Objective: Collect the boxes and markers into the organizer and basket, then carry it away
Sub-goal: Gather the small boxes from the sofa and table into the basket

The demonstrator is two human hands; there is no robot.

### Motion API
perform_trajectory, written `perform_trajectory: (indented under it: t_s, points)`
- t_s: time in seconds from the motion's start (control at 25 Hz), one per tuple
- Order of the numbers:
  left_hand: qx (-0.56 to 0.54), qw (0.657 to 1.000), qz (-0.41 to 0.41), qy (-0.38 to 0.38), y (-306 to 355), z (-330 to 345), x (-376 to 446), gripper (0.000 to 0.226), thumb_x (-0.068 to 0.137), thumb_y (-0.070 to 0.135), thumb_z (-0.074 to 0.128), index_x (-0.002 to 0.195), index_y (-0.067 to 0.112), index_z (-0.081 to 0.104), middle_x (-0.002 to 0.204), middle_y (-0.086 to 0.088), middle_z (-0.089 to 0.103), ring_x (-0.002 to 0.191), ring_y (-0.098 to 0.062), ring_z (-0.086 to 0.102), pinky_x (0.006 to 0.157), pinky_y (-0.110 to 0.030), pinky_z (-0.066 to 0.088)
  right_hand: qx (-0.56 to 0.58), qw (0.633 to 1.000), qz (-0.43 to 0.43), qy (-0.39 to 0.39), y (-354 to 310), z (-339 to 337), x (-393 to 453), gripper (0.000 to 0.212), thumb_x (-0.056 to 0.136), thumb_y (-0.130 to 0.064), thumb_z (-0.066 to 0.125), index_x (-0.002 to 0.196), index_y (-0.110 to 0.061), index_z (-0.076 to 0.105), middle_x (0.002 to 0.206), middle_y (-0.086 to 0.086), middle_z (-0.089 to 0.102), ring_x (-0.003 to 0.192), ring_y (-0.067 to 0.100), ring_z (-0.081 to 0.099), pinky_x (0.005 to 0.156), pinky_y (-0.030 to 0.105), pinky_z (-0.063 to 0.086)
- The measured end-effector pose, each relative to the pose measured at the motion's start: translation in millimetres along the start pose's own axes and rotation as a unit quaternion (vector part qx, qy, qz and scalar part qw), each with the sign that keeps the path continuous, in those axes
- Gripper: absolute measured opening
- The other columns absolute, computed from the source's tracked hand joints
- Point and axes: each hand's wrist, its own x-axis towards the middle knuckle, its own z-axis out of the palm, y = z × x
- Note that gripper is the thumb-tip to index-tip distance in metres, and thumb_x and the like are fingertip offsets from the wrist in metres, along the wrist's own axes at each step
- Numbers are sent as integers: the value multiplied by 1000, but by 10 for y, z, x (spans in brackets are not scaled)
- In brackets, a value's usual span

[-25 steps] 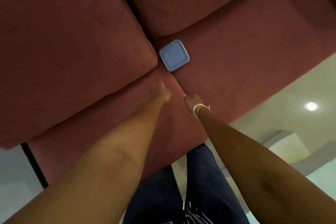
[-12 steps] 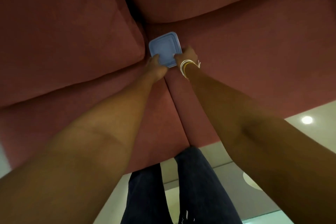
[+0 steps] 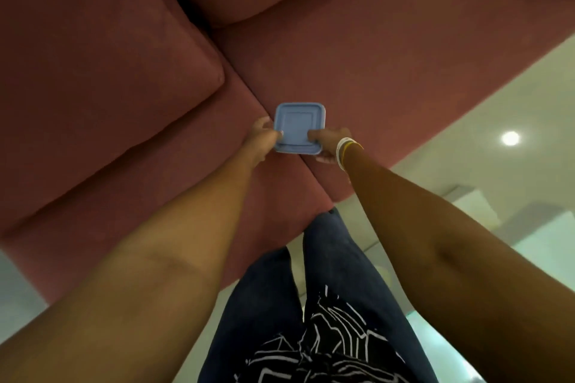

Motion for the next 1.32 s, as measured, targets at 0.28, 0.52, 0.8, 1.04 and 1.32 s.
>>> perform_trajectory:
  t_s: [0.28, 0.52, 0.8, 1.04, 1.32]
  points:
    - [187, 969, 115, -114, -894, 349, -632, 52, 88, -6, 52, 137, 10, 47, 135, -14, 53, 109, -25, 54, 74, -30, 45, 253, 965, 68, 31, 1773, 230, -765, 36, 68, -21, 69, 102, -12, 63, 90, 8, 63, 73, 23, 62, 65, 31, 56]
    - [307, 923, 138, -184, -1826, 684, -1145, 52, 82, -14, 53, 131, 4, 54, 129, -15, 59, 115, -30, 58, 77, -33, 50, 425, 895, 107, 86, 3167, 603, -1505, 19, 76, -11, 64, 94, -8, 59, 82, 9, 58, 78, 31, 60, 72, 39, 56]
    - [409, 867, 153, -240, -2871, 1236, -1528, 54, 76, -11, 63, 127, 7, 60, 126, -13, 64, 113, -26, 62, 96, -41, 53, 535, 821, 128, 152, 4462, 864, -2142, 16, 79, -9, 60, 95, -10, 56, 80, 8, 54, 75, 26, 58, 70, 36, 54]
    - [467, 817, 144, -306, -3921, 1571, -1892, 31, 71, 3, 71, 89, 28, 73, 100, -3, 73, 105, -26, 67, 97, -48, 52, 632, 718, 135, 257, 5694, 1276, -2525, 13, 70, -5, 62, 82, -9, 59, 77, 4, 53, 75, 25, 53, 74, 43, 58]
    - [571, 725, 153, -354, -4789, 1931, -2303, 43, 88, 18, 64, 131, 19, 59, 132, -5, 58, 122, -26, 55, 104, -35, 43, 662, 605, 206, 392, 6681, 1768, -2572, 11, 62, -22, 66, 69, -17, 58, 75, 5, 60, 77, 29, 63, 73, 50, 60]
